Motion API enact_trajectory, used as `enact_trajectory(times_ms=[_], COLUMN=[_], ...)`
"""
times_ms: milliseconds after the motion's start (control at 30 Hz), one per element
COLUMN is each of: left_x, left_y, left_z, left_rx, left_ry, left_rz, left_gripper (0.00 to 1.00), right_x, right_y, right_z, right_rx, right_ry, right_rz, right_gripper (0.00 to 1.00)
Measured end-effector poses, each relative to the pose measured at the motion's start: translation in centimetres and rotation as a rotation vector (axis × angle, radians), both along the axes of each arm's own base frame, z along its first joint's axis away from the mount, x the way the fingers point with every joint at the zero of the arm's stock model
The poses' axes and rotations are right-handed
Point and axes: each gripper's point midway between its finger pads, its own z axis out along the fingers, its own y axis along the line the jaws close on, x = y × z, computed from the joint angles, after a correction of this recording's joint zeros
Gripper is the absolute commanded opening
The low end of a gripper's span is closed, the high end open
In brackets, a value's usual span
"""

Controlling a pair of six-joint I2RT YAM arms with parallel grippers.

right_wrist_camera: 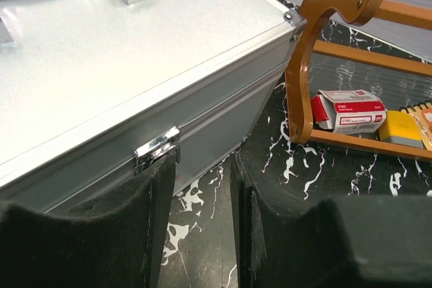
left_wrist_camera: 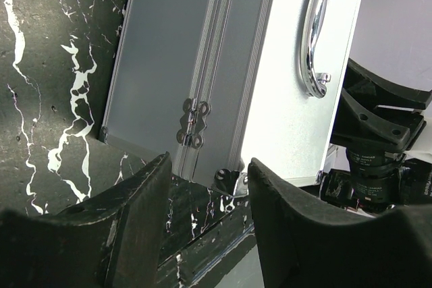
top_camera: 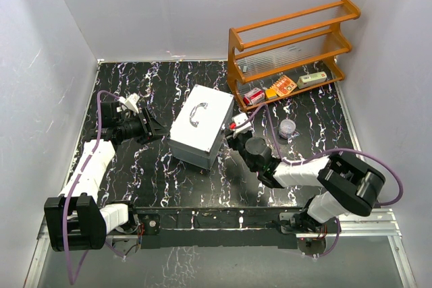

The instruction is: Organize the medicine kit

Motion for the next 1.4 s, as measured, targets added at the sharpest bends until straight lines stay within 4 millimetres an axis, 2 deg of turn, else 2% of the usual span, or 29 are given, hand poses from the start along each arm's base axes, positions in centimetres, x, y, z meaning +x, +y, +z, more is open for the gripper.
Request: enact_trajectory(times_ms=[267,533,700,867,933,1067,1300,1400], left_x=[-0.1,-0.1,-0.1,0.7,0.9,1.3,1.7,1.6], left_y=[-0.1,-0.2,-0.2,-0.2,-0.2,-0.2,-0.4,-0.5], left_z=[0.1,0.1,0.1,1.1,1.6,1.9,0.8,0.7], left_rx=[-0.011,-0.013,-0.014,-0.014,-0.016,-0.018,-0.033,-0.04], left_ry=[0.004,0.002,0.007,-0.015,-0.026,-0.036,0.013,0.019], left_rz=[-0.003,-0.006,-0.005,-0.003,-0.002,-0.001,-0.013,-0.019], left_gripper=[0.49,0.54,0.58,0.6,0.61,0.61,0.59,0.58], right_x=[0.0,0.1,-0.1,0.3,0.2,-0.3,-0.7,-0.3], right_y=[0.5,0.8,-1.1,-3.5,-3.9,-4.2,-2.0,-0.8], right_z=[1.7,2.0,3.3,4.9,4.5,2.3,-1.9,-2.7], right_rx=[0.051,0.099,0.182,0.3,0.319,0.323,0.283,0.273], right_ry=[-0.015,0.024,0.082,0.19,0.252,0.413,0.641,0.694], right_rz=[0.035,0.051,-0.043,-0.209,-0.246,-0.3,-0.332,-0.334], right_gripper=[0.41,0.44,0.46,0.49,0.49,0.49,0.42,0.4])
